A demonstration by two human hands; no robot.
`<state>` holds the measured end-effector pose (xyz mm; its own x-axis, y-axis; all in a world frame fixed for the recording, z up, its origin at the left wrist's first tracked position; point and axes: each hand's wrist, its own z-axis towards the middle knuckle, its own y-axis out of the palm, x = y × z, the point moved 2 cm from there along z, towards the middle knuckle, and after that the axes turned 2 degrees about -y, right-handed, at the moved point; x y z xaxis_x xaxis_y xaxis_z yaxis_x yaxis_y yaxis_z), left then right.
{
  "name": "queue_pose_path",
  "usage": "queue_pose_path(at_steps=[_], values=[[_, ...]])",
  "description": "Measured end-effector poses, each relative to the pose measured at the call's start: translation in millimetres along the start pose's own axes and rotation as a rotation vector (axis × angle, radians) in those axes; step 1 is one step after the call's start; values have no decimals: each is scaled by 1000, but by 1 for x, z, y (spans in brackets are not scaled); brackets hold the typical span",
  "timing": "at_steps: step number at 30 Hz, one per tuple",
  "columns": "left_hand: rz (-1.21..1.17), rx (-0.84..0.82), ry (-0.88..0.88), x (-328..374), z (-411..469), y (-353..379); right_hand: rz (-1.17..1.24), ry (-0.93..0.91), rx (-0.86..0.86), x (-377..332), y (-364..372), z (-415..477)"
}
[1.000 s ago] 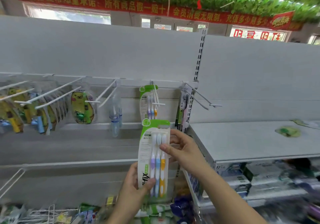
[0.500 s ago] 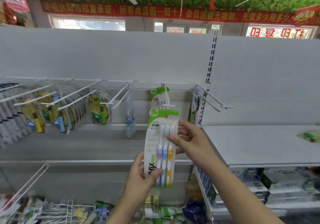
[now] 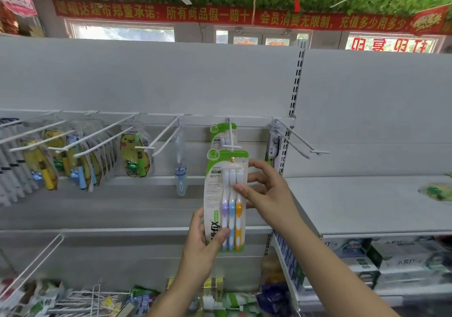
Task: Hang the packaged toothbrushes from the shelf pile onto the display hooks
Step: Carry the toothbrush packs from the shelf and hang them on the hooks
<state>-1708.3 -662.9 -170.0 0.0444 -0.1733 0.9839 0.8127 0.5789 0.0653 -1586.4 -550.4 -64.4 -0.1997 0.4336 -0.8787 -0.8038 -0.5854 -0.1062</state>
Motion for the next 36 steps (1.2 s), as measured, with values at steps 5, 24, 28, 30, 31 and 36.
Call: queue_pose_path(at_steps=[5, 24, 28, 30, 31, 36], values=[[-11, 0, 26, 0, -3, 2, 3, -23, 30, 1, -2, -1], [379, 224, 86, -1, 118, -1, -210, 26, 199, 51, 11, 96], [423, 207, 68, -2, 141, -6, -261, 48, 253, 60, 12, 112], [435, 193, 69, -1, 149, -7, -267, 75, 273, 63, 13, 119], [442, 187, 64, -1, 153, -8, -258, 93, 281, 64, 14, 123], [468, 138, 30, 1, 171, -9, -182, 148, 301, 70, 17, 136]])
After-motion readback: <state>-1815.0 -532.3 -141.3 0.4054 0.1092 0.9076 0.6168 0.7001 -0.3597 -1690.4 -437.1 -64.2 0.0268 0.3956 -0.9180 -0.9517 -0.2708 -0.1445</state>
